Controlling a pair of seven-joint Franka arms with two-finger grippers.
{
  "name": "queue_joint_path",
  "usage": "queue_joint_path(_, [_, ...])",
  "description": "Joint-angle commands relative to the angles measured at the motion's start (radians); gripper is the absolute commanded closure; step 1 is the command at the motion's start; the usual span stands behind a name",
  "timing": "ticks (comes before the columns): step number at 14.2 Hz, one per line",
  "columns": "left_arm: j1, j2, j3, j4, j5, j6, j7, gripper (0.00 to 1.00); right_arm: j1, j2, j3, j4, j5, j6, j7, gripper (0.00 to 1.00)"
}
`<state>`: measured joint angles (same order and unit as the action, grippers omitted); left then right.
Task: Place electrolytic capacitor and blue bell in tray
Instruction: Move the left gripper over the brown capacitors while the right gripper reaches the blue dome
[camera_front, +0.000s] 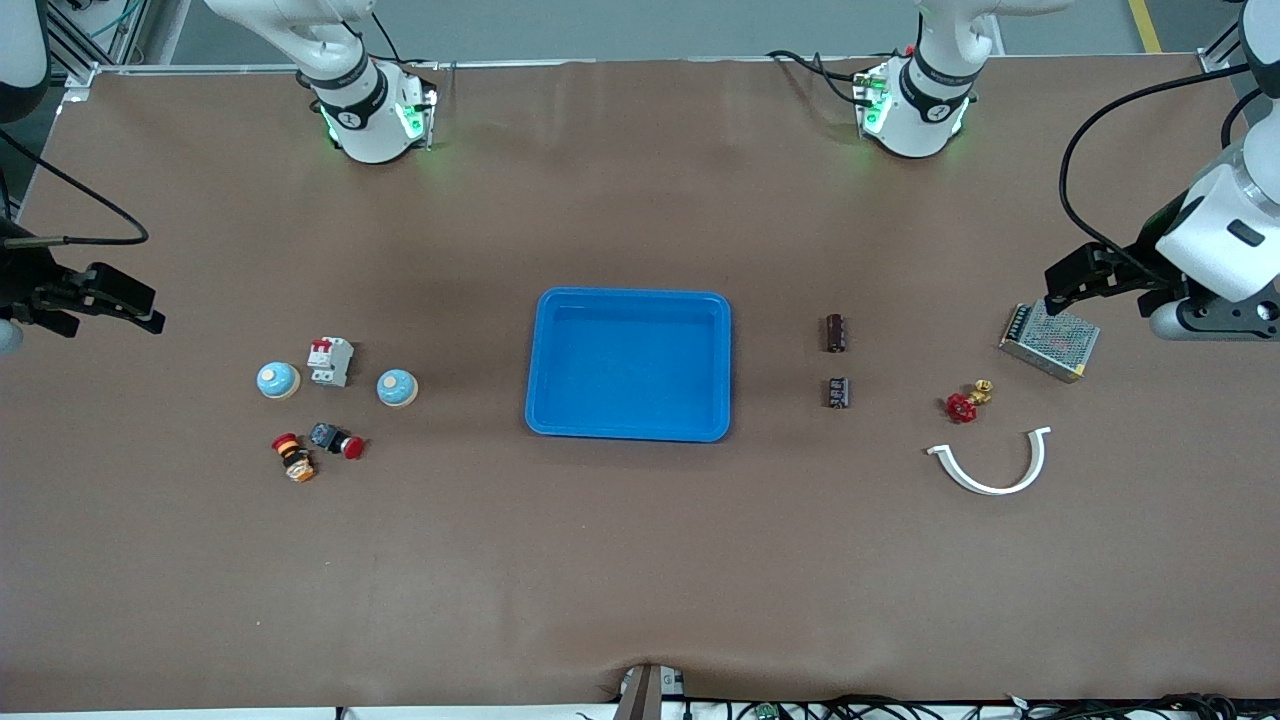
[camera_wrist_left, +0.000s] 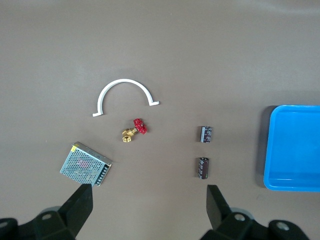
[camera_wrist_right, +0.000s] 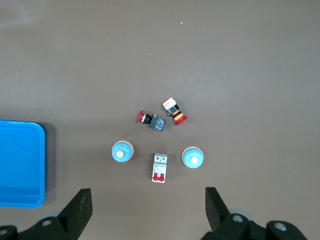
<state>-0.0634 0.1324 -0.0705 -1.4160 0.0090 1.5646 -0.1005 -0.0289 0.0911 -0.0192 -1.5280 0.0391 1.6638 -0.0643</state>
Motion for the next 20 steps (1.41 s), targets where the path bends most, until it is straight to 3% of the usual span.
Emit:
queue_joint_path(1, [-0.004, -0.007, 0.0, -0.001, 0.016, 0.0, 0.002, 0.0, 0.004, 0.012, -0.001, 0.02, -0.001, -0.009, 0.009, 0.0])
queue_joint_path(11, [-0.01, -0.01, -0.009, -0.015, -0.015, -0.018, -0.007, 0.0, 0.004, 0.013, -0.001, 0.02, -0.001, -0.009, 0.009, 0.0])
queue_joint_path(20, [-0.004, -0.01, -0.058, -0.072, -0.012, -0.043, -0.036, 0.0, 0.004, 0.013, -0.001, 0.02, -0.001, -0.01, 0.009, 0.0])
